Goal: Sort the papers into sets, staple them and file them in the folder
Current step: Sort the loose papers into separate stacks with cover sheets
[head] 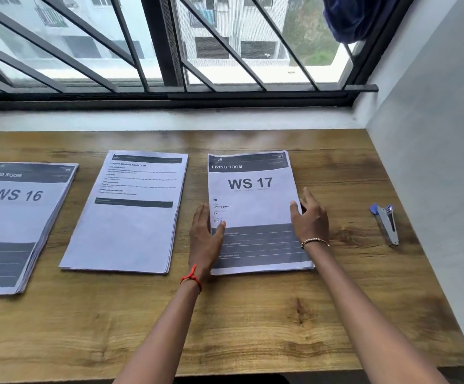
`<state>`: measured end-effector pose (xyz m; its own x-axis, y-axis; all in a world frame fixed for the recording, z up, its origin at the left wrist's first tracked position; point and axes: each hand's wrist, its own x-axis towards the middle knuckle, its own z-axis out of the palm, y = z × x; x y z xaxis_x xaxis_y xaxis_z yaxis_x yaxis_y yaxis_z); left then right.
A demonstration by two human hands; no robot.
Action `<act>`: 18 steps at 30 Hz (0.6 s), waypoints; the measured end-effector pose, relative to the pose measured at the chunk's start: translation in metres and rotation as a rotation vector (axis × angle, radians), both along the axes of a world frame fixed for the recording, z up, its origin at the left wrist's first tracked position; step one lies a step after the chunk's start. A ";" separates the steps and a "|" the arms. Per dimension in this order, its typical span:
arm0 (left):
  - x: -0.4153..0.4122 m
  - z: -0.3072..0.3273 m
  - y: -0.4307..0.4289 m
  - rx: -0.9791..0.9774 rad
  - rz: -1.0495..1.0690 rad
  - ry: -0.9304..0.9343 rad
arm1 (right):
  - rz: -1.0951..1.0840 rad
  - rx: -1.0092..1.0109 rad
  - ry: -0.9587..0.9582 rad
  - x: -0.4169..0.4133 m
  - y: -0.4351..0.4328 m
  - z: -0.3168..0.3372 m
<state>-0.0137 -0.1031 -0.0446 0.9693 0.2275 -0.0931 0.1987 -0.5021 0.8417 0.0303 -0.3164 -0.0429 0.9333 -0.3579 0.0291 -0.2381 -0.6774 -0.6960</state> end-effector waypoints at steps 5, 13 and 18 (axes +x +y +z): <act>0.023 0.002 0.007 0.046 0.140 -0.071 | 0.032 -0.050 -0.009 0.030 0.004 0.008; 0.052 0.007 0.008 0.045 0.170 -0.002 | -0.003 -0.112 0.079 0.056 0.015 0.004; 0.055 0.008 0.009 -0.003 0.212 -0.003 | -0.096 -0.070 0.060 0.060 0.017 0.005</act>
<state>0.0412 -0.0943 -0.0363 0.9002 0.4258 -0.0918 0.2972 -0.4465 0.8440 0.0904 -0.2994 -0.0375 0.8955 -0.4450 0.0018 -0.3444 -0.6956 -0.6305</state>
